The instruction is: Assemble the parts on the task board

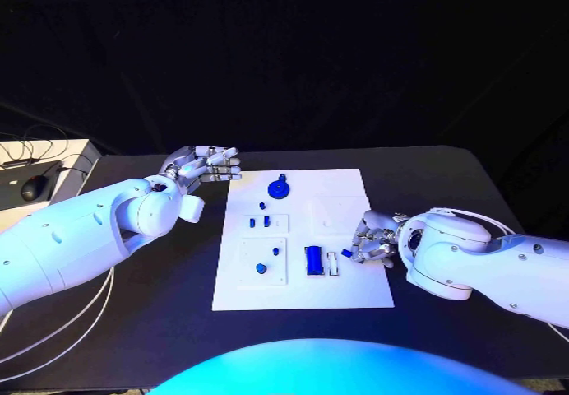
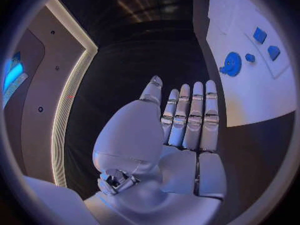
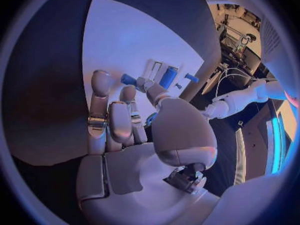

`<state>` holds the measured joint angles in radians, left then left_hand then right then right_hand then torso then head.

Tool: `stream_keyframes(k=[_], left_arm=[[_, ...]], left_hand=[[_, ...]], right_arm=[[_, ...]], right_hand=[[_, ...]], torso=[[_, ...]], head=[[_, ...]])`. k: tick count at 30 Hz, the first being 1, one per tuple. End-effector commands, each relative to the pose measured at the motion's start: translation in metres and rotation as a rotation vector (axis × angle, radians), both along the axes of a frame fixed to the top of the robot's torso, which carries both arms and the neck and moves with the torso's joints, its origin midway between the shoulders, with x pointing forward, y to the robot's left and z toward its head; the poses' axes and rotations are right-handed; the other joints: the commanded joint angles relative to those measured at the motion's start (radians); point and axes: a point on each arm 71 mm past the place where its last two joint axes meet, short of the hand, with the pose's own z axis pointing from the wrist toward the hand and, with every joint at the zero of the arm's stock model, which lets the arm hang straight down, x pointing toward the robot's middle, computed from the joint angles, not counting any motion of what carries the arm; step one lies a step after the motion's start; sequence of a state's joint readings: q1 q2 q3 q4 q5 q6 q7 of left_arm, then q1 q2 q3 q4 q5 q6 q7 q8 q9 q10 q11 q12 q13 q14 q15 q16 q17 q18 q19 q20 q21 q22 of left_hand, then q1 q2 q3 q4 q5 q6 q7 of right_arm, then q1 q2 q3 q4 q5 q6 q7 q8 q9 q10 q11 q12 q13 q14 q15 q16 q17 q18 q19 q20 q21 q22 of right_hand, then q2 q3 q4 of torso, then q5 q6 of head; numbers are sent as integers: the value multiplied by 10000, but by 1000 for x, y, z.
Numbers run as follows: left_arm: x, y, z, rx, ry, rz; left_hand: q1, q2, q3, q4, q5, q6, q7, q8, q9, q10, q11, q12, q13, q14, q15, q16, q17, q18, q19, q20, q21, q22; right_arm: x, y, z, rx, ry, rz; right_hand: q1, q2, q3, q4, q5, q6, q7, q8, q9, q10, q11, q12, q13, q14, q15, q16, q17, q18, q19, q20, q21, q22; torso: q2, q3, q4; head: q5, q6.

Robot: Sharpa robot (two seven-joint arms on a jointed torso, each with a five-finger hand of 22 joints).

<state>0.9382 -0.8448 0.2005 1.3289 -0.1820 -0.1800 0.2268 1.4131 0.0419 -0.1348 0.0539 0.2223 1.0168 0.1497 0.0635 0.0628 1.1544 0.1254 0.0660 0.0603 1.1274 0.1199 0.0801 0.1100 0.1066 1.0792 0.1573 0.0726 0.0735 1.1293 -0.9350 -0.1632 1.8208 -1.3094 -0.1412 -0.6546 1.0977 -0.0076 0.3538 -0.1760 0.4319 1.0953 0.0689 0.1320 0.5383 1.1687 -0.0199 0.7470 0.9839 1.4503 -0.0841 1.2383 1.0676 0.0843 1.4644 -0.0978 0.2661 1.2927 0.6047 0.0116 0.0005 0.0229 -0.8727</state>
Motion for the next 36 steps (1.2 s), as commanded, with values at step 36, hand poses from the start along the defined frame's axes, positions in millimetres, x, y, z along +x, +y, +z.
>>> stream_keyframes(k=[36], left_arm=[[-1,-2,0,-144,-8,-235]], left_hand=[[4,34,-4,-11,17,-11,58,-9,-8,-47,20,-39,-1,-8,-16,66,-9,-44,-26,-24,-1,-5]], right_arm=[[-3,15,-19,668,1369,-819]], right_hand=[[-312,-40,-1121,685,202,226,-93,-25,-537,159,-57,-26,87,3,-19,-111,-54,-3,404,3,-207,-158]], torso=[[6,4,-3]], head=[[1,1]])
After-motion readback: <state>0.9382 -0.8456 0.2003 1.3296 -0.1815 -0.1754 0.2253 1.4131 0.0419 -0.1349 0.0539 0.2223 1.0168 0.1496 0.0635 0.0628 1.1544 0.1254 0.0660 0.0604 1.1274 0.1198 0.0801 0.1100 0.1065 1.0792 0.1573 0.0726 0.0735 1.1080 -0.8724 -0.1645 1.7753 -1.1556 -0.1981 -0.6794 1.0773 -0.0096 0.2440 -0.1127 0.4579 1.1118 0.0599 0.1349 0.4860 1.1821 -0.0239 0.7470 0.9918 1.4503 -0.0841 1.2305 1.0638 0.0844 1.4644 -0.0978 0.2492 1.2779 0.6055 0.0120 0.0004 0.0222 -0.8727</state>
